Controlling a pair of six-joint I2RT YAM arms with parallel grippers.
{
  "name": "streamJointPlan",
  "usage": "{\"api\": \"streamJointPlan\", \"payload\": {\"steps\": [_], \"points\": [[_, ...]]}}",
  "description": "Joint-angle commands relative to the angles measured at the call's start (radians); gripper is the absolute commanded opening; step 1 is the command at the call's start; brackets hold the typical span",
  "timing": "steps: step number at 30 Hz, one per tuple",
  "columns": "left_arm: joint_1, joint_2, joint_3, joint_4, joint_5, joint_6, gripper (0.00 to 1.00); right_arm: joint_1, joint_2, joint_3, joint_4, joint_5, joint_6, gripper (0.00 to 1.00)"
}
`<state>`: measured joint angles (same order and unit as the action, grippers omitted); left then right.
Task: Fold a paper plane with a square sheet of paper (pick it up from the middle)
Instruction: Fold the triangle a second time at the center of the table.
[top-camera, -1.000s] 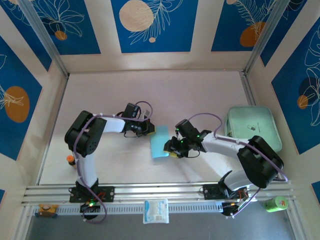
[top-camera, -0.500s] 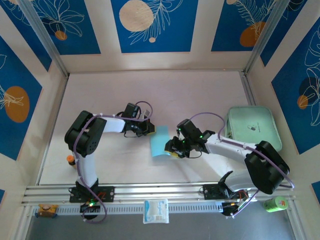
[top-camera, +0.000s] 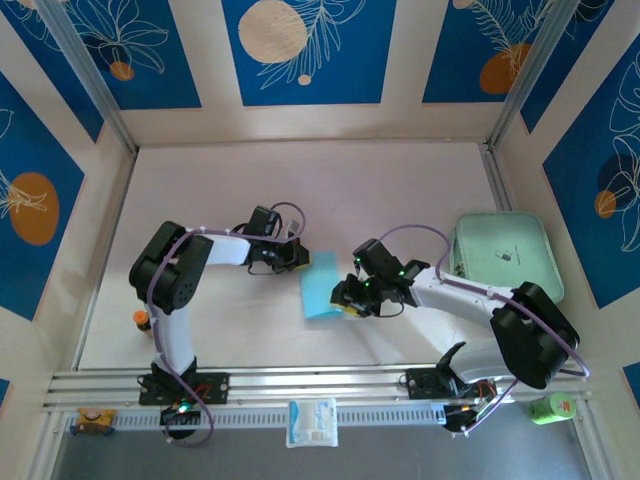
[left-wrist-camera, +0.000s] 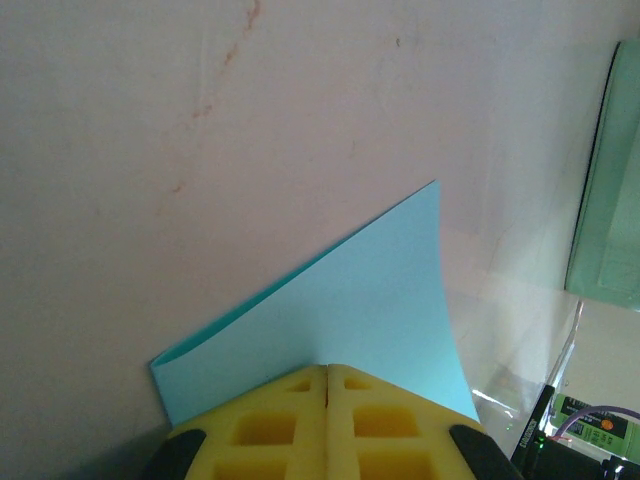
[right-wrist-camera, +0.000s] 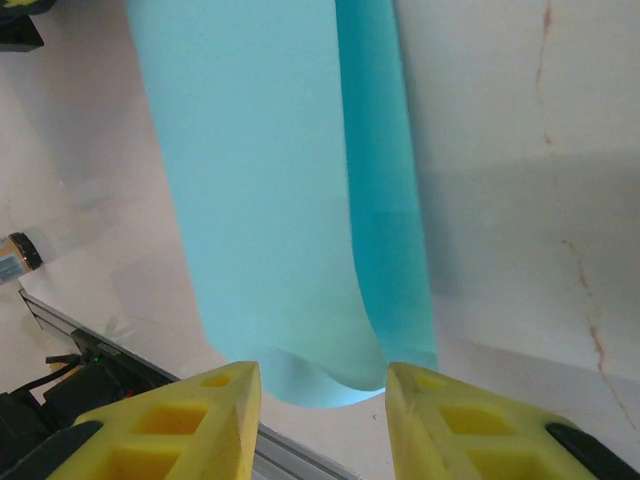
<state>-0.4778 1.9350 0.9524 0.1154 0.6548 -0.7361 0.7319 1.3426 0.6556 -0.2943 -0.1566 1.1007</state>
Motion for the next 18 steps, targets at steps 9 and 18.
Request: {"api": "streamJointPlan", "payload": {"steps": [9, 18], "points": [[-0.001, 0.059, -0.023, -0.086, -0.02, 0.003, 0.0, 0.001, 0.02, -0.006, 0.092, -0.033, -0.002, 0.39], [-0.005, 0.062, -0.021, -0.083, -0.018, 0.0, 0.0, -0.054, 0.08, -0.026, 0.271, -0.094, -0.046, 0.49]]}}
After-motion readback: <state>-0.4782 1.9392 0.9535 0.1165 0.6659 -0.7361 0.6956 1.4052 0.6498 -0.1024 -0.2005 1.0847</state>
